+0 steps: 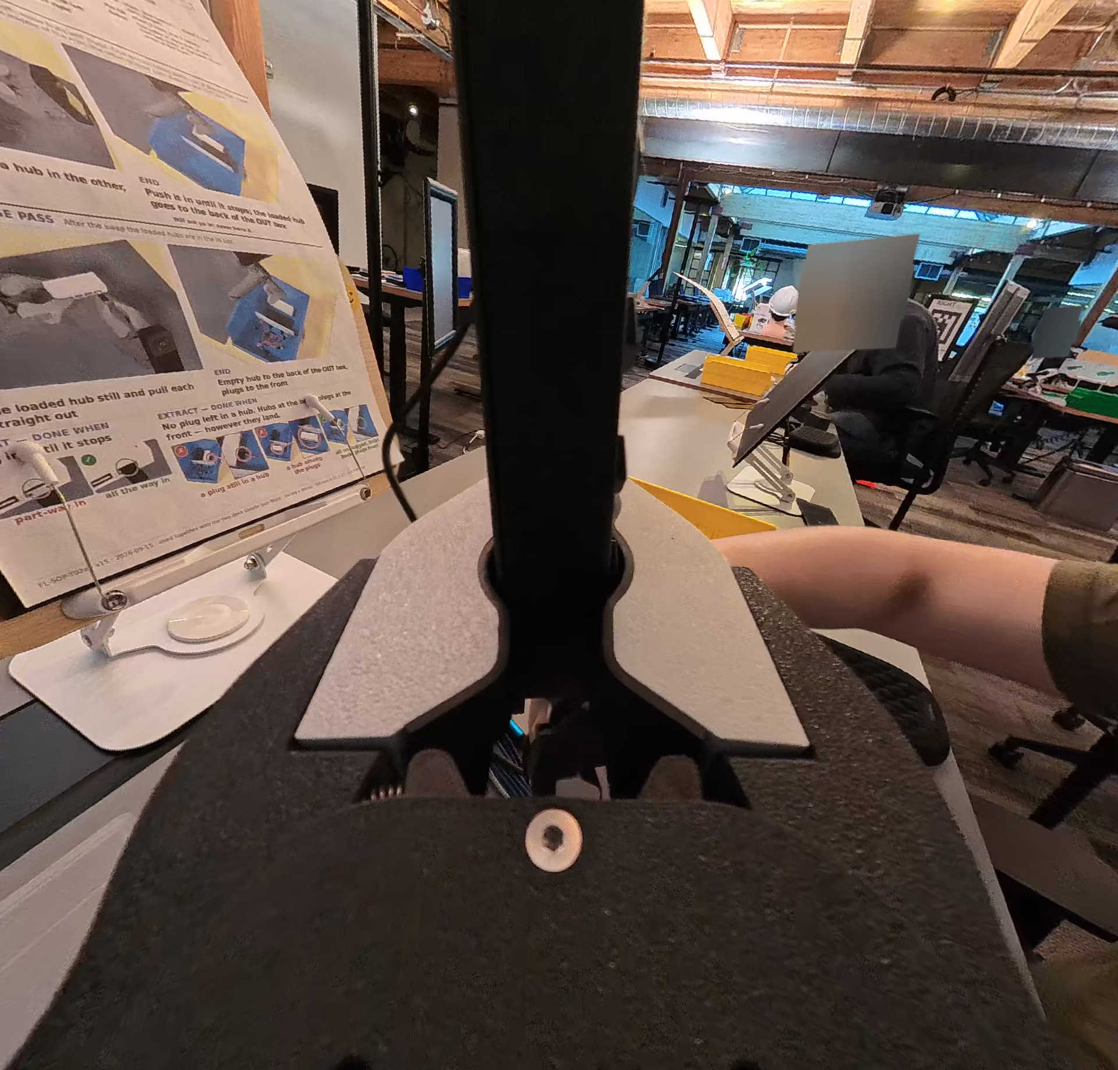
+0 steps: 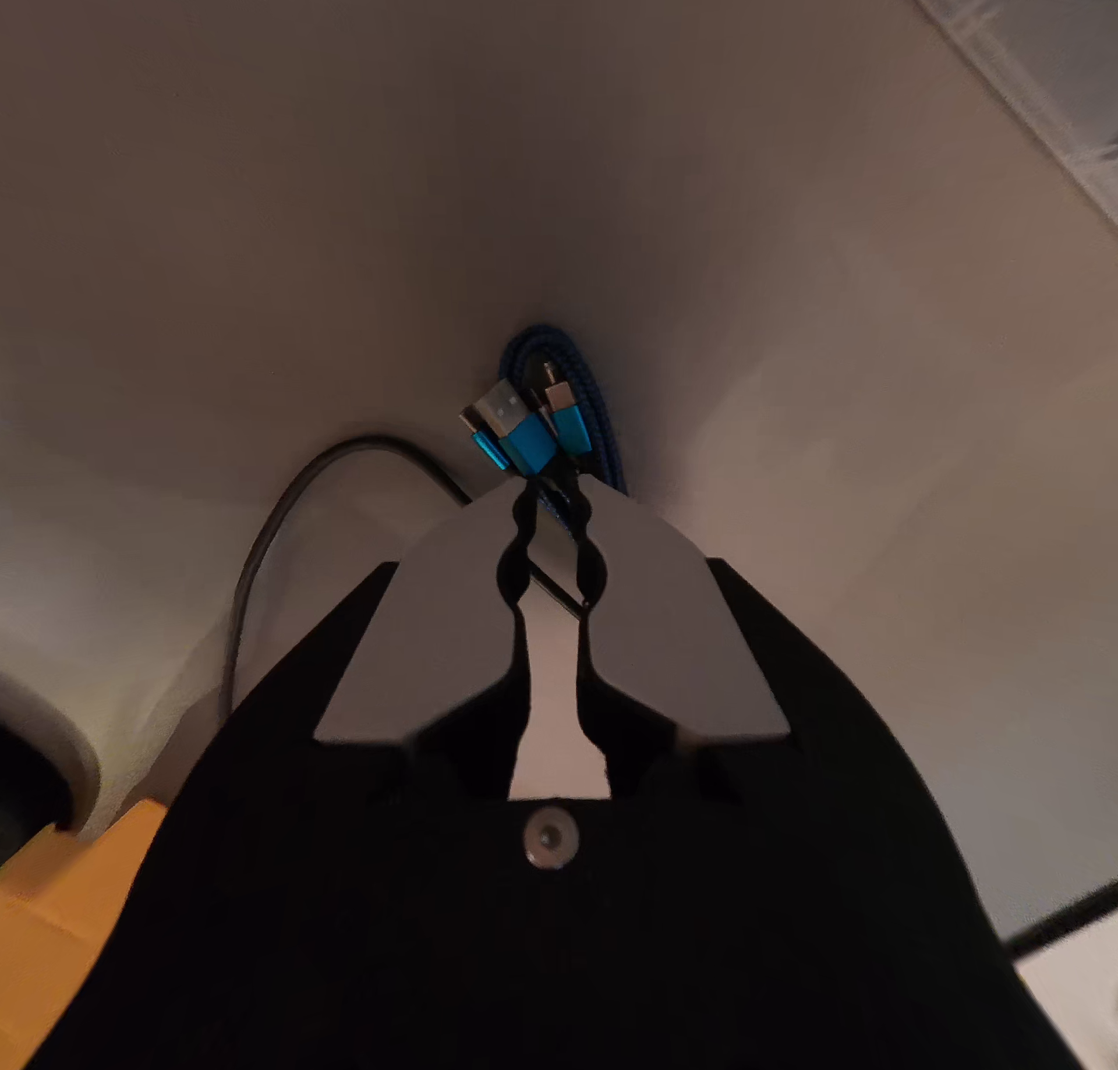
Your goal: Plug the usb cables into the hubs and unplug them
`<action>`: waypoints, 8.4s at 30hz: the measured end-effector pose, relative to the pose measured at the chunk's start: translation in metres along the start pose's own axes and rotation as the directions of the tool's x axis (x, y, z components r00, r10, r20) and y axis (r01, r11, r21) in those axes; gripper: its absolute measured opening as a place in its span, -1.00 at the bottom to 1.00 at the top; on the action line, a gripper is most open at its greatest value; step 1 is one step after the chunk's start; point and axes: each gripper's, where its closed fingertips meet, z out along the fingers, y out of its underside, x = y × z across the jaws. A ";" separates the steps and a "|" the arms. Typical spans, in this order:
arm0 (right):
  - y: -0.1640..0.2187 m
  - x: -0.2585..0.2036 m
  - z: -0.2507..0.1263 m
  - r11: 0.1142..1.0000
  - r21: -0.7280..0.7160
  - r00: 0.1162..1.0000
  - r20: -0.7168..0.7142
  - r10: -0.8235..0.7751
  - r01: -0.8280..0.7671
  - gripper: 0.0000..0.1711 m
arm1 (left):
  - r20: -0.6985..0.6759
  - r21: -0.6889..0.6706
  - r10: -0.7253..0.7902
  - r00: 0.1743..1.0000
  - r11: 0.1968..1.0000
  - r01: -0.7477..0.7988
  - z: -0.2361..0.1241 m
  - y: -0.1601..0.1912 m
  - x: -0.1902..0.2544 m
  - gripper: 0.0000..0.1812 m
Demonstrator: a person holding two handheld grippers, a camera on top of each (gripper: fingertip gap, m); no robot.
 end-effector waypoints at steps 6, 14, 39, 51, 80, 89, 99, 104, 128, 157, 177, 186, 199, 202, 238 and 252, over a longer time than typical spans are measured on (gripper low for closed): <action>-0.001 -0.008 -0.002 1.000 -0.012 0.985 0.173 0.000 0.003 -0.98 | 0.009 0.000 0.005 1.000 1.000 -0.005 -0.001 -0.001 -0.002 -0.72; -0.001 -0.005 0.000 0.978 -0.030 0.973 0.115 -0.202 0.207 -0.97 | 0.026 -0.002 0.003 1.000 1.000 -0.003 -0.003 0.000 -0.009 -0.72; -0.032 -0.032 0.013 0.922 0.124 0.913 0.142 -0.383 0.367 -0.93 | 0.061 -0.069 -0.001 0.998 0.998 0.005 0.012 0.022 -0.023 -0.71; -0.042 -0.052 0.011 0.943 0.231 0.940 0.187 -0.286 0.241 -0.99 | 0.047 -0.061 0.015 0.999 0.998 -0.012 0.012 0.018 -0.016 -0.72; 0.042 -0.010 -0.049 0.990 0.103 0.993 -0.067 0.101 -0.093 -0.77 | 0.084 -0.012 0.052 0.995 0.999 -0.051 0.003 0.004 -0.016 -0.72; -0.008 -0.029 -0.035 0.857 0.286 0.880 -0.082 0.467 -0.428 -0.86 | 0.085 -0.009 0.072 0.994 0.997 -0.071 0.002 0.001 -0.013 -0.72; -0.053 -0.071 -0.008 0.932 0.307 0.935 -0.233 0.269 -0.191 -0.58 | 0.020 -0.010 0.067 0.998 0.998 -0.066 0.013 0.004 0.004 -0.72; -0.050 -0.067 0.006 0.949 0.275 0.925 -0.295 0.238 -0.157 -0.62 | -0.001 0.003 0.065 0.998 0.998 -0.065 0.011 0.001 0.010 -0.72; -0.037 -0.051 0.000 0.971 0.233 0.954 -0.276 0.119 -0.054 -0.76 | -0.053 0.019 0.064 0.997 0.998 -0.063 0.010 -0.004 0.021 -0.72; -0.076 -0.029 -0.042 0.587 0.722 0.861 0.023 0.509 -0.366 -0.89 | -0.058 0.002 0.046 0.997 0.999 -0.046 0.015 0.002 0.018 -0.72; -0.066 -0.011 -0.053 0.169 0.734 0.617 0.396 0.680 -0.658 -0.89 | -0.056 -0.022 0.050 0.997 0.998 -0.052 0.021 0.009 0.018 -0.72; -0.052 -0.002 -0.024 0.336 0.692 0.629 0.217 0.747 -0.639 -0.87 | -0.055 -0.029 0.051 0.997 0.998 -0.053 0.022 0.011 0.018 -0.72; -0.053 -0.009 -0.035 0.361 0.700 0.669 0.223 0.709 -0.616 -0.86 | -0.056 -0.028 0.048 0.997 0.998 -0.050 0.022 0.011 0.018 -0.72; -0.056 -0.013 -0.027 0.444 0.689 0.711 0.148 0.687 -0.573 -0.92 | -0.055 -0.027 0.050 0.997 0.998 -0.051 0.022 0.011 0.018 -0.72; -0.056 -0.022 0.015 0.655 0.414 0.704 -0.046 0.709 -0.633 -0.92 | -0.047 -0.015 0.056 0.997 0.998 -0.057 0.019 0.007 0.016 -0.72; -0.058 -0.019 0.018 0.706 0.369 0.676 -0.230 0.700 -0.605 -0.75 | -0.049 -0.021 0.059 0.997 0.998 -0.060 0.021 0.009 0.018 -0.72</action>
